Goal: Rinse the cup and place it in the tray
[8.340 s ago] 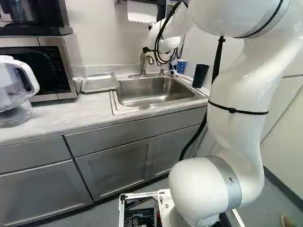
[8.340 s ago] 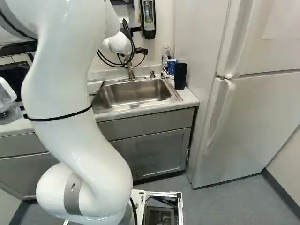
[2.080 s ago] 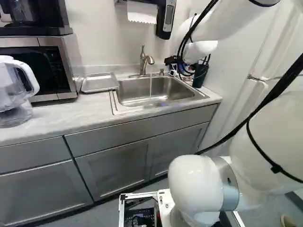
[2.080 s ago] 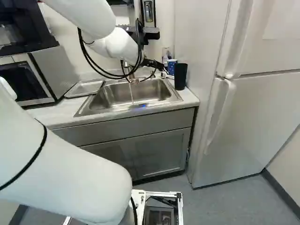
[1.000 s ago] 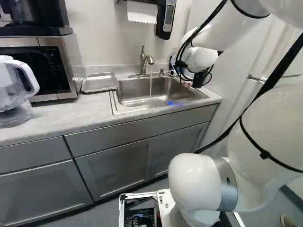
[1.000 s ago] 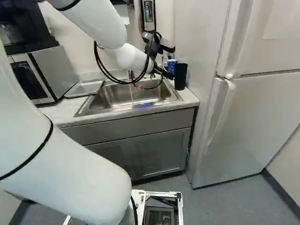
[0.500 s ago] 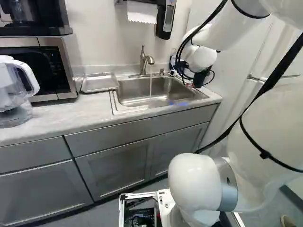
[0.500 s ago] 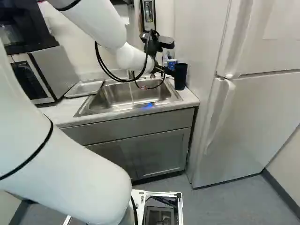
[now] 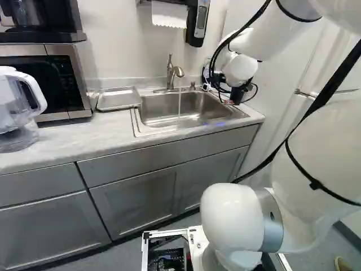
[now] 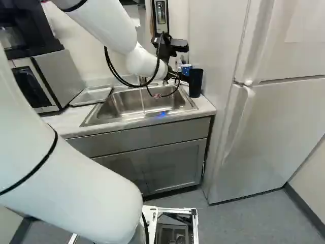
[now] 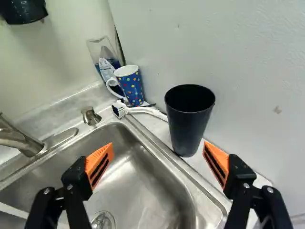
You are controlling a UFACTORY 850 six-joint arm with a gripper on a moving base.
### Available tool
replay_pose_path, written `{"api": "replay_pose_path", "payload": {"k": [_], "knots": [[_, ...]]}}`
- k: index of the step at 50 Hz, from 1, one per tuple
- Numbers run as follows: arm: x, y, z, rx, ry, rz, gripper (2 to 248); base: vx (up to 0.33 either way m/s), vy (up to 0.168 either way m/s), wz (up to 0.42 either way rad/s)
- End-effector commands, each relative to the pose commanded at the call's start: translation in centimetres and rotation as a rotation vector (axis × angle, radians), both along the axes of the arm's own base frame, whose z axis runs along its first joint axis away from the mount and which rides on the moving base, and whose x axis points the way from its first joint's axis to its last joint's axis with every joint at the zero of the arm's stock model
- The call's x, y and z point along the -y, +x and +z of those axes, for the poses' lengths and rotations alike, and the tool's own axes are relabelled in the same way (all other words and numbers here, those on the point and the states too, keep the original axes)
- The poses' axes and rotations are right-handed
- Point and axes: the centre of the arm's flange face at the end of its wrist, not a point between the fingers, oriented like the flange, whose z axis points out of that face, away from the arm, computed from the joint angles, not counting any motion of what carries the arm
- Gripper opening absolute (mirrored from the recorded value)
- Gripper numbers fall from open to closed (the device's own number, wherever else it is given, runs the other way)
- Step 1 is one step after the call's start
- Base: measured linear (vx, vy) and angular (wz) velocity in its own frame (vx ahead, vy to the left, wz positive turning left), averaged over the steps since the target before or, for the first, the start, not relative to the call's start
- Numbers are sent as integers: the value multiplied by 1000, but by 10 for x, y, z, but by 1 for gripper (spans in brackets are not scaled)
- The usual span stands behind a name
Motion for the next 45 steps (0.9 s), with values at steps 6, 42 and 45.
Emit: {"api": "replay_pose_path", "payload": {"k": [6, 42, 45], "knots": [[1, -1, -1, 6, 26, -21, 247, 0, 0, 0], [21, 15, -1, 20, 103, -115, 247, 0, 0, 0], [24, 17, -1, 20, 103, -121, 247, 0, 0, 0]]}}
